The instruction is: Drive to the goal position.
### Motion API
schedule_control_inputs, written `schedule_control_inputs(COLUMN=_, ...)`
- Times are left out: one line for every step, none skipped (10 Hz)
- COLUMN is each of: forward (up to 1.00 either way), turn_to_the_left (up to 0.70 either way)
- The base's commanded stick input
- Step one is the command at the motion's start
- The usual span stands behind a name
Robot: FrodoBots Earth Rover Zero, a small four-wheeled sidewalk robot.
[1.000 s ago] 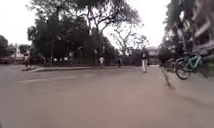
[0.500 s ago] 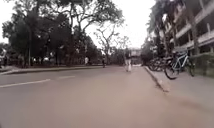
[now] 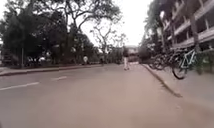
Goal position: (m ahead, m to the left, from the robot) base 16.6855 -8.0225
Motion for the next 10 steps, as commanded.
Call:
schedule_control_inputs(forward=1.0, turn_to_the_left=0.0)
schedule_control_inputs(forward=1.0, turn_to_the_left=0.0)
schedule_control_inputs(forward=1.0, turn_to_the_left=-0.11)
schedule_control_inputs(forward=1.0, turn_to_the_left=-0.27)
schedule_control_inputs(forward=1.0, turn_to_the_left=-0.27)
schedule_control_inputs(forward=1.0, turn_to_the_left=-0.27)
schedule_control_inputs(forward=1.0, turn_to_the_left=-0.27)
schedule_control_inputs(forward=1.0, turn_to_the_left=-0.27)
schedule_control_inputs(forward=1.0, turn_to_the_left=-0.27)
schedule_control_inputs(forward=1.0, turn_to_the_left=-0.27)
